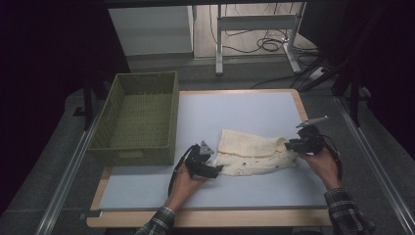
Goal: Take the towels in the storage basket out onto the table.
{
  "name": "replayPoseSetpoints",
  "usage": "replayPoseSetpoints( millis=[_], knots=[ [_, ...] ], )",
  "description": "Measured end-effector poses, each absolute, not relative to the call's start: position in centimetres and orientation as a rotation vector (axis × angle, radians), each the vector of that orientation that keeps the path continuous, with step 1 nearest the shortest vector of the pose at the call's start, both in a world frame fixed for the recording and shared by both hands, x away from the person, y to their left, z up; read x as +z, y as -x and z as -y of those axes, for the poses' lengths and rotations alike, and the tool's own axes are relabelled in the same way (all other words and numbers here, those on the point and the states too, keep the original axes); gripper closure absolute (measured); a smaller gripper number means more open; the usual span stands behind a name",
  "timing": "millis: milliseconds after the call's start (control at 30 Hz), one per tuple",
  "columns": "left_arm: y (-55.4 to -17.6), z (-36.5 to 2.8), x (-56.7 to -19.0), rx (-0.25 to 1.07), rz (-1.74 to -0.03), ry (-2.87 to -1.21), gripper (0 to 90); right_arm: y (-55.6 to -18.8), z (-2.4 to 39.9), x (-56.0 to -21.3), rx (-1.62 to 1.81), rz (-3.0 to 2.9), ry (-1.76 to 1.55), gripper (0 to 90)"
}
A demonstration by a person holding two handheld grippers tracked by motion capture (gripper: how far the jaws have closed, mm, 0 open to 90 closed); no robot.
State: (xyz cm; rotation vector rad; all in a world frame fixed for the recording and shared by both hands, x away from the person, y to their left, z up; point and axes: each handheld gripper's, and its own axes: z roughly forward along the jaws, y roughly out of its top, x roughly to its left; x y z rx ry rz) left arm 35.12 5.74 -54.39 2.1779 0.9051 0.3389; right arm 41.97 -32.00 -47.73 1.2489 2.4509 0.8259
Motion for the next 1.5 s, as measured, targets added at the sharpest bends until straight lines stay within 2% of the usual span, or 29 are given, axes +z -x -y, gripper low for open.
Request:
replayPoseSetpoints(
  millis=[133, 333, 467, 633, 767, 867, 900, 933, 967, 1033, 1100, 1200, 1367, 1400, 1500],
  knots=[
    [-35.1, -5.7, -54.4, 0.340, -0.903, -2.179, 19.2, -42.3, 32.0, -48.8, 0.803, -2.434, -1.278, 59.6],
    [-35.1, -5.8, -54.4, 0.341, -0.904, -2.179, 19.2, -39.2, 34.5, -46.4, 0.842, -2.369, -1.251, 59.1],
    [-35.1, -5.8, -54.4, 0.342, -0.902, -2.179, 19.2, -37.0, 36.1, -46.4, 0.847, -2.373, -1.268, 59.9],
    [-35.1, -5.7, -54.4, 0.342, -0.905, -2.174, 19.2, -33.2, 37.8, -48.5, 0.874, -2.437, -1.279, 61.5],
    [-35.1, -5.7, -54.4, 0.343, -0.906, -2.175, 19.2, -32.4, 37.1, -49.7, 0.936, -2.472, -1.221, 57.1],
    [-35.1, -5.7, -54.4, 0.344, -0.906, -2.175, 19.2, -32.6, 36.4, -49.9, 0.954, -2.482, -1.201, 57.6],
    [-35.1, -5.7, -54.4, 0.344, -0.905, -2.175, 19.2, -32.8, 35.6, -50.0, 0.974, -2.512, -1.180, 66.7],
    [-35.1, -5.7, -54.4, 0.344, -0.906, -2.175, 19.2, -32.8, 35.6, -50.0, 0.974, -2.512, -1.180, 66.7],
    [-35.1, -5.7, -54.4, 0.344, -0.906, -2.175, 19.2, -32.6, 34.9, -49.3, 0.973, -2.525, -1.144, 75.4],
    [-35.1, -5.8, -54.4, 0.343, -0.905, -2.177, 19.2, -32.2, 34.6, -47.9, 1.014, -2.521, -1.149, 76.8],
    [-35.1, -5.8, -54.4, 0.344, -0.906, -2.177, 19.1, -31.6, 34.7, -46.3, 1.060, -2.508, -1.154, 75.3],
    [-35.1, -5.8, -54.4, 0.344, -0.908, -2.177, 18.9, -30.9, 35.2, -44.7, 1.015, -2.491, -1.164, 68.3],
    [-35.1, -5.7, -54.3, 0.336, -0.928, -2.176, 15.9, -30.3, 36.6, -45.8, 0.938, -2.478, -1.244, 65.6],
    [-34.9, -5.8, -54.1, 0.330, -0.934, -2.191, 16.8, -30.0, 36.6, -46.2, 0.947, -2.480, -1.245, 65.9],
    [-34.3, -6.2, -53.4, 0.326, -0.905, -2.167, 31.9, -29.0, 36.0, -47.5, 0.966, -2.511, -1.214, 65.9]
  ],
)
